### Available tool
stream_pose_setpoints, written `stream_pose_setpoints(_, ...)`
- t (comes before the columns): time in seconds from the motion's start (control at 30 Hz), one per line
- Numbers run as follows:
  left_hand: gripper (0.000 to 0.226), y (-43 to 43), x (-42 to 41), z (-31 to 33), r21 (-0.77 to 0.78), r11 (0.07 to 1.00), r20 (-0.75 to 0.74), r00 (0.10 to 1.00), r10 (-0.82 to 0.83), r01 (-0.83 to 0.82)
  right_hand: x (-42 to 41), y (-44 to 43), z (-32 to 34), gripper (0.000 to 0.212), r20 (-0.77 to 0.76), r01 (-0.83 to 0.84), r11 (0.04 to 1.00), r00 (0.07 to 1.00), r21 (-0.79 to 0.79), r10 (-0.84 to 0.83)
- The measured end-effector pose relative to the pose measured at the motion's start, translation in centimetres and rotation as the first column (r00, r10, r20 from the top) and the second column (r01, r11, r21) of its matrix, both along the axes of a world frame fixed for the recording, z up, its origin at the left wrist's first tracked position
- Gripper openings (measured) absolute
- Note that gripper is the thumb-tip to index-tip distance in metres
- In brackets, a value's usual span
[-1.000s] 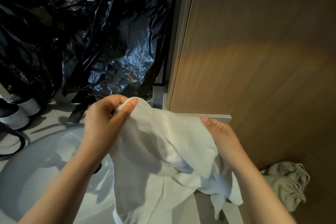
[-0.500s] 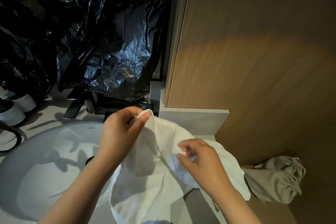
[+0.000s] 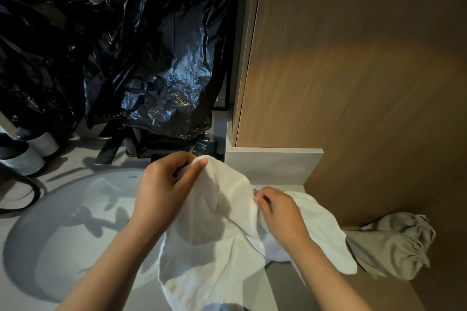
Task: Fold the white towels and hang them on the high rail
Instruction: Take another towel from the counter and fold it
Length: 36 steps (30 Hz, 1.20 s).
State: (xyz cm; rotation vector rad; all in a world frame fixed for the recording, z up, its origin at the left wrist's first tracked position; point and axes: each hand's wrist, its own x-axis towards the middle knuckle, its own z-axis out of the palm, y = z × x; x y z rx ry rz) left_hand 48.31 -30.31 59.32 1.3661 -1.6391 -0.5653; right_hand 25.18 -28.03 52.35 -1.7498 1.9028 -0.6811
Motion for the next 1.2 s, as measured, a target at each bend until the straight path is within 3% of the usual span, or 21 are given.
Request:
stream_pose_setpoints(0.1, 0.031, -0.1, 0.2, 0.0, 0.002, 1.000, 0.009, 1.000, 0.009, -0.009, -0.3, -0.3, 2.2, 0.022, 0.330, 0.073, 0.997, 0.942, -0.028, -0.060)
stream_pose_setpoints(0.17, 0.028, -0.2, 0.3, 0.2, -0.001, 1.000, 0.005, 1.000, 0.016, -0.016, -0.7, -0.7, 4.8, 0.025, 0.613, 0.076, 0.997, 0.787, 0.005, -0.063)
stream_pose_setpoints(0.23, 0.025, -0.3, 0.2, 0.3, 0.003, 1.000, -0.016, 1.000, 0.018, -0.018, -1.3, -1.2, 7.5, 0.021, 0.749, -0.002, 0.999, 0.662, 0.042, -0.030)
stream_pose_setpoints(0.3, 0.026, -0.5, -0.1, 0.3, 0.011, 1.000, -0.033, 0.999, 0.012, -0.012, -1.6, -1.9, 8.8, 0.020, 0.687, 0.007, 0.999, 0.726, 0.043, -0.035)
stream_pose_setpoints(0.47, 0.043, -0.5, -1.0, -1.1, 0.028, 0.999, 0.109, 0.994, -0.028, 0.025, -2.4, -1.7, 7.0, 0.009, 0.383, 0.343, 0.937, 0.875, -0.060, -0.296)
stream_pose_setpoints(0.63, 0.030, -0.2, -1.8, -2.5, 0.043, 0.999, 0.155, 0.987, -0.031, 0.024, -1.7, 2.2, 3.9, 0.020, 0.287, 0.141, 0.990, 0.949, -0.013, -0.132)
stream_pose_setpoints(0.77, 0.026, -0.2, -2.2, -2.6, 0.046, 0.999, 0.176, 0.984, -0.034, 0.026, -1.6, 3.0, 0.8, 0.025, 0.092, 0.243, 0.965, 0.963, 0.099, -0.252)
stream_pose_setpoints(0.93, 0.033, 0.3, -1.8, -2.4, 0.046, 0.998, 0.168, 0.985, -0.044, 0.036, -1.5, 2.8, -1.6, 0.040, 0.181, 0.277, 0.938, 0.931, 0.208, -0.316)
stream_pose_setpoints(1.07, 0.027, 0.7, -1.7, -2.1, 0.034, 0.998, 0.148, 0.988, -0.049, 0.044, -0.7, 1.1, -1.6, 0.042, 0.178, 0.292, 0.947, 0.933, 0.131, -0.312)
stream_pose_setpoints(1.2, 0.023, 0.7, -1.6, -2.0, 0.034, 0.999, 0.144, 0.989, -0.045, 0.040, -0.7, 0.5, 0.0, 0.037, 0.316, 0.274, 0.959, 0.906, 0.065, -0.280)
